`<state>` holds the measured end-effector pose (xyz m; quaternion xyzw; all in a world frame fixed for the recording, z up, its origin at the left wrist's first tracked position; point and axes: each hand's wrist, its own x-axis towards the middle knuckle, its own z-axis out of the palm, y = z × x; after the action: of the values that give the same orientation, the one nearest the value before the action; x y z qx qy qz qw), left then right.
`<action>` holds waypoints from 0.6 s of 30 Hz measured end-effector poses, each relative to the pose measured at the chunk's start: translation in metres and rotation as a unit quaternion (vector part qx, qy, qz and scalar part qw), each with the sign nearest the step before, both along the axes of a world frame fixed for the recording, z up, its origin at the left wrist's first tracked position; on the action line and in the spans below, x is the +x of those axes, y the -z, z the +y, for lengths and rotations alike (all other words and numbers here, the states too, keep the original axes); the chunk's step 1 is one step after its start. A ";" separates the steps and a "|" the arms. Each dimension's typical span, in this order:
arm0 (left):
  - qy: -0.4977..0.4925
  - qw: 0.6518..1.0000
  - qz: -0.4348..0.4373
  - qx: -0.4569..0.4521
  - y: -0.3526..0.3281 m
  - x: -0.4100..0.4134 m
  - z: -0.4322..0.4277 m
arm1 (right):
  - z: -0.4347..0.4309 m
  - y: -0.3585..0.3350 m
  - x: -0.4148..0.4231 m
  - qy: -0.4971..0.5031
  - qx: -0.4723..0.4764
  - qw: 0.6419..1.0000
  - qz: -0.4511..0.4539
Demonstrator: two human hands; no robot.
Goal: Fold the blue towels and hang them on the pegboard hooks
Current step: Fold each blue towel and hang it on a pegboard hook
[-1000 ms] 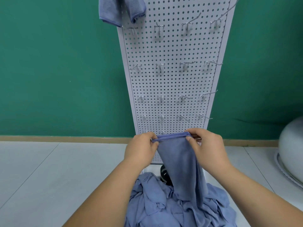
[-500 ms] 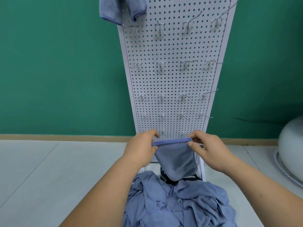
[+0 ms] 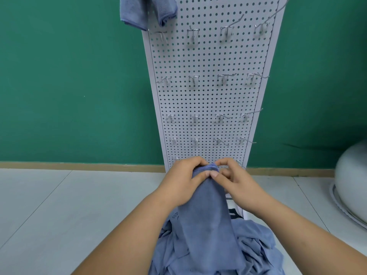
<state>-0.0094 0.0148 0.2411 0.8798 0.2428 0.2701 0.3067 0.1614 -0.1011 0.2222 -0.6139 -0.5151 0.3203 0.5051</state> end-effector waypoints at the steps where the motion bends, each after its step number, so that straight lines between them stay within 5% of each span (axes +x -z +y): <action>1: 0.004 1.000 -0.013 0.013 -0.002 0.000 -0.001 | -0.002 0.000 0.000 -0.037 -0.020 0.999 0.017; 6: -0.003 0.994 -0.092 0.061 -0.018 -0.002 -0.004 | -0.002 0.019 0.020 -0.086 -0.107 0.971 -0.197; 11: -0.081 0.978 -0.184 -0.050 -0.019 -0.015 0.013 | -0.003 0.037 0.059 -0.041 -0.195 0.893 -0.403; 15: -0.146 0.960 -0.202 -0.128 -0.006 -0.027 0.038 | -0.011 0.035 0.085 -0.008 -0.239 0.884 -0.401; 18: -0.215 0.939 -0.196 -0.184 0.008 -0.033 0.053 | -0.018 0.020 0.095 0.047 -0.193 0.929 -0.313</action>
<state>-0.0423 0.0674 0.2328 0.6643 0.4068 0.4477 0.4391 0.2561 -0.1190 0.2021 -0.7918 -0.5463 0.1809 0.2046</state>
